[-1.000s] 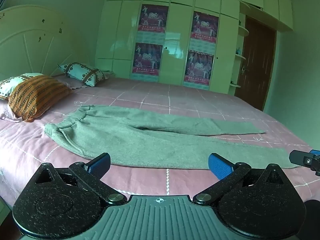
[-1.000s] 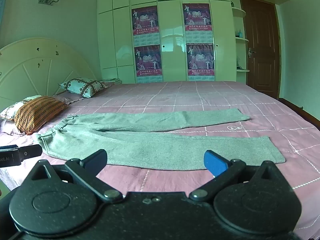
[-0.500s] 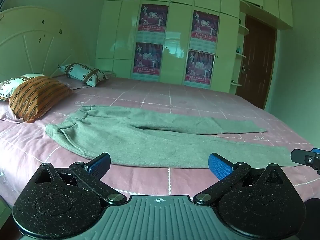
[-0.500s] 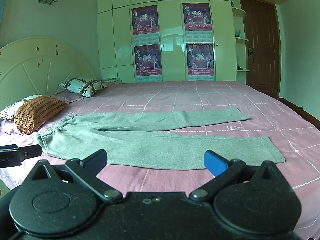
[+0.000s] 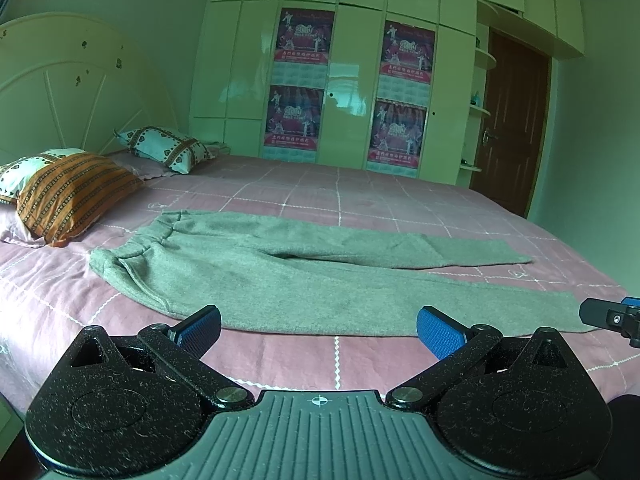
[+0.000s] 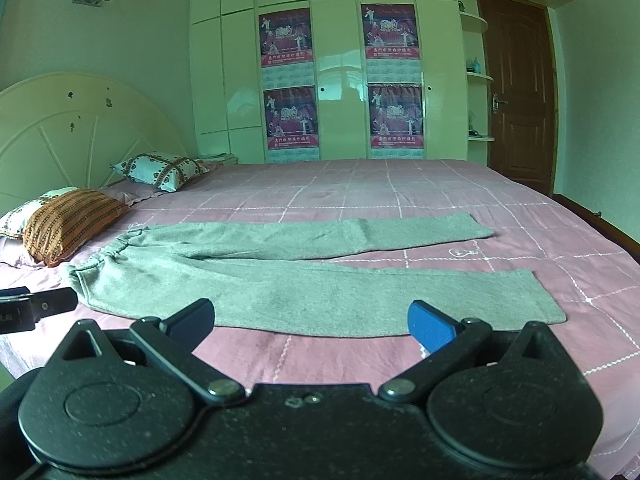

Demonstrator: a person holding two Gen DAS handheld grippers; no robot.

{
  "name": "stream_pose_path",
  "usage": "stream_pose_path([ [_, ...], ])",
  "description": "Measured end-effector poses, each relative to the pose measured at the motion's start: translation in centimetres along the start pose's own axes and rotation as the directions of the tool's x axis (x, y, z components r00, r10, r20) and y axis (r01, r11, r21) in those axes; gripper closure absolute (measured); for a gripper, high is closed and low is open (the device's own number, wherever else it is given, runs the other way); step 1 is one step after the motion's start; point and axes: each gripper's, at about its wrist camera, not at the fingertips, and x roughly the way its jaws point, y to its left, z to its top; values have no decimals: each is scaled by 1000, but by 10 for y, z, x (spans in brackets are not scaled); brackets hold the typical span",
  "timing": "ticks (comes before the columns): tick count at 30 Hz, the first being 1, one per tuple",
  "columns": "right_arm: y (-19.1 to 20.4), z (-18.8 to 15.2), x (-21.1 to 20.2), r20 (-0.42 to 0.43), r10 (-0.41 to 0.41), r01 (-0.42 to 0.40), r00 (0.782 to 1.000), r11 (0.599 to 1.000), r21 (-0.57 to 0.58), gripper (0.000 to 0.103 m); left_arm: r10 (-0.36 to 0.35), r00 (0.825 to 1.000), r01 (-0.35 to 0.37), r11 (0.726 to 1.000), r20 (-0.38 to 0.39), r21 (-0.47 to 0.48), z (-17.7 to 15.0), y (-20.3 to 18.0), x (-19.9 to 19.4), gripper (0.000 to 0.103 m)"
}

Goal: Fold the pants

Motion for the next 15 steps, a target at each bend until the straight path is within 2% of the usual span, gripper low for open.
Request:
stream_pose_path([
  [15, 1, -1, 7, -2, 1, -1, 1000, 1000, 0, 6, -8, 1000, 8, 1000, -4, 9, 1, -1, -1, 0],
])
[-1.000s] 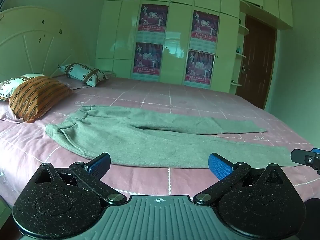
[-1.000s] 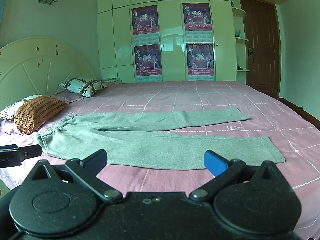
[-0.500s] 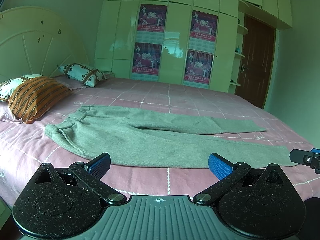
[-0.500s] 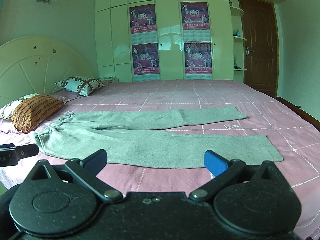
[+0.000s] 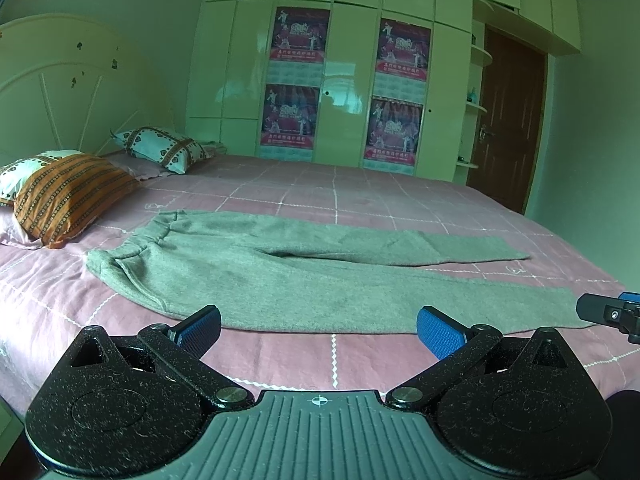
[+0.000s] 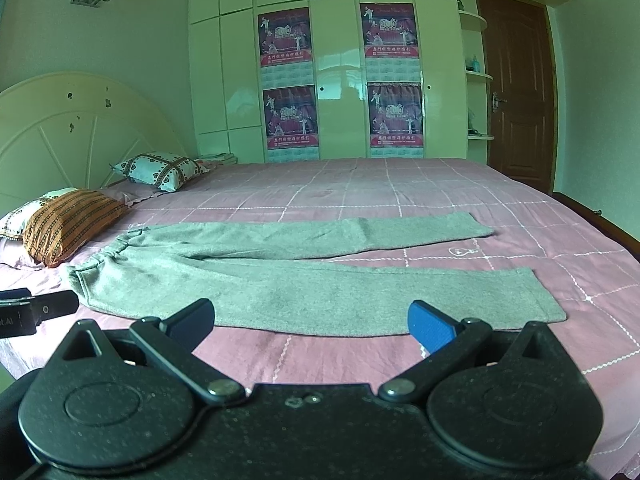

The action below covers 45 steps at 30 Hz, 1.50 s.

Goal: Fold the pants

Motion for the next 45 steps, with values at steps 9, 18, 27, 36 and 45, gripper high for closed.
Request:
stream_pose_path([
  [9, 2, 0, -4, -3, 3, -3, 1000, 1000, -6, 6, -4, 1000, 4, 1000, 1, 12, 0, -3, -1, 0],
  [18, 3, 0, -4, -5, 8, -8, 1000, 1000, -14, 6, -3, 1000, 3, 1000, 1, 16, -1, -4, -1, 0],
  [27, 3, 0, -4, -6, 8, -8, 1000, 1000, -14, 6, -3, 1000, 3, 1000, 0, 18, -1, -5, -1, 0],
  [36, 2, 0, -5, -6, 8, -8, 1000, 1000, -14, 6, -2, 1000, 2, 1000, -1, 21, -1, -6, 0, 0],
  [45, 2, 0, -4, -6, 8, -8, 1000, 1000, -15, 6, -3, 1000, 3, 1000, -4, 24, -2, -6, 0, 0],
])
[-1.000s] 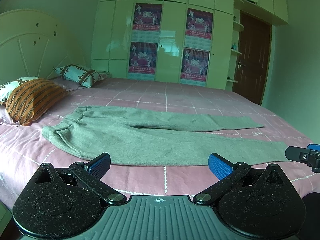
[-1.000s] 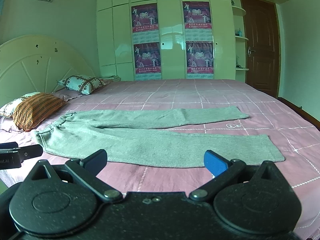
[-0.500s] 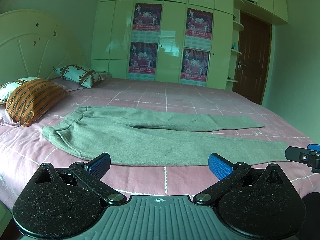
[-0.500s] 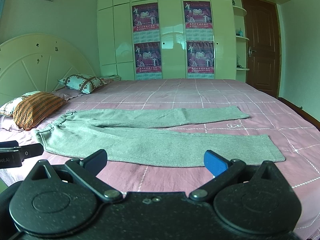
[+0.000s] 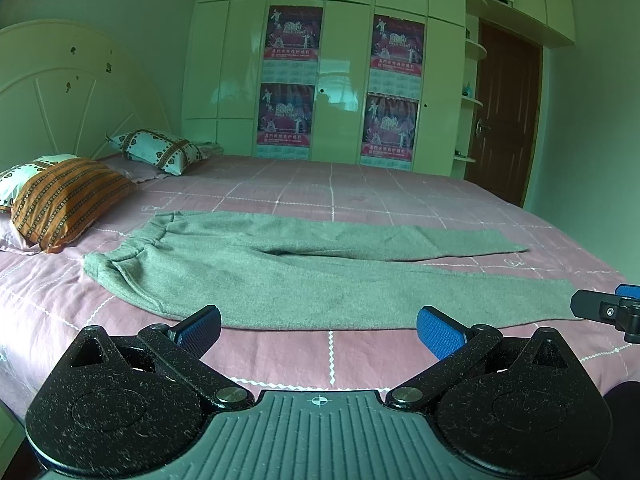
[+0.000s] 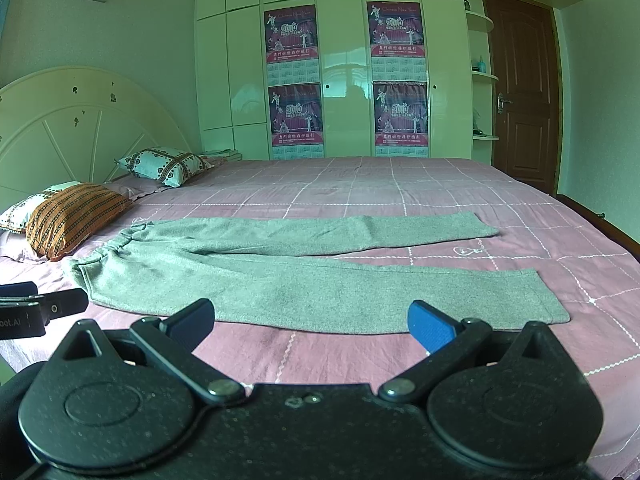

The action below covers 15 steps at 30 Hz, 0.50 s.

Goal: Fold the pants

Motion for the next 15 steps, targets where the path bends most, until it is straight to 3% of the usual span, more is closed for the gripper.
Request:
stream_pose_path([
  [15, 0, 1, 1, 0, 1, -1, 1000, 1000, 6, 6, 5, 1000, -5, 1000, -4, 21, 0, -2, 3, 0],
])
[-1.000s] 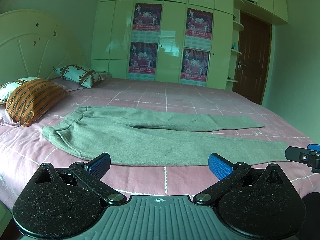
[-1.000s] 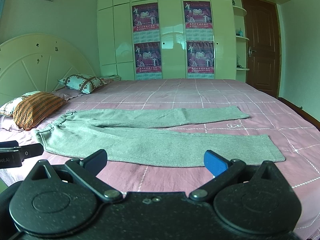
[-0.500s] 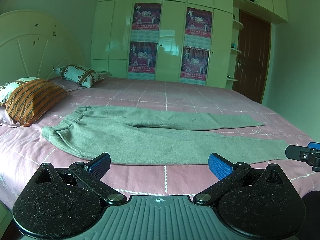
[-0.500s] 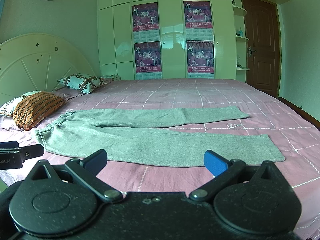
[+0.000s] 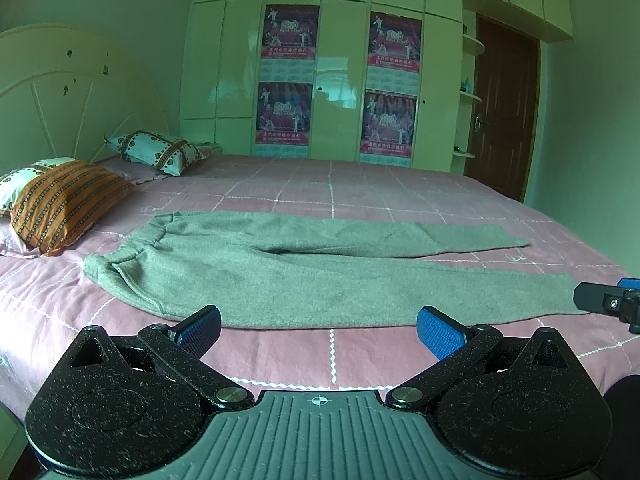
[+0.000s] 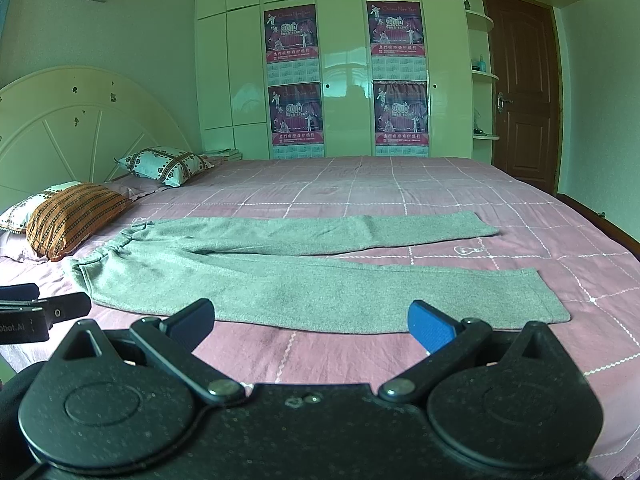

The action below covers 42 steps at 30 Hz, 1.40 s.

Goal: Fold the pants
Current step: 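Grasp the waistband corner with the left tool while the right tool grasps the other waistband corner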

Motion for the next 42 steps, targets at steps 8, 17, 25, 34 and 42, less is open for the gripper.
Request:
stream_pose_path([
  [8, -10, 26, 13, 77, 16, -20, 997, 999, 48, 6, 38, 999, -35, 996, -25, 83, 10, 5, 28, 0],
  [17, -36, 42, 63, 46, 28, -33, 999, 994, 106, 6, 129, 987, -124, 991, -96, 53, 34, 49, 105, 0],
  [25, -47, 60, 145, -66, 15, -10, 998, 998, 66, 11, 106, 980, -114, 993, -168, -36, 64, 125, 194, 0],
  [34, 5, 112, 289, -141, 103, -116, 985, 989, -88, 23, 117, 962, -147, 983, -246, -110, 124, 254, 350, 32],
  [42, 37, 143, 419, -209, 166, -203, 964, 964, -171, 36, 106, 918, -153, 983, -382, -97, 119, 318, 481, 42],
])
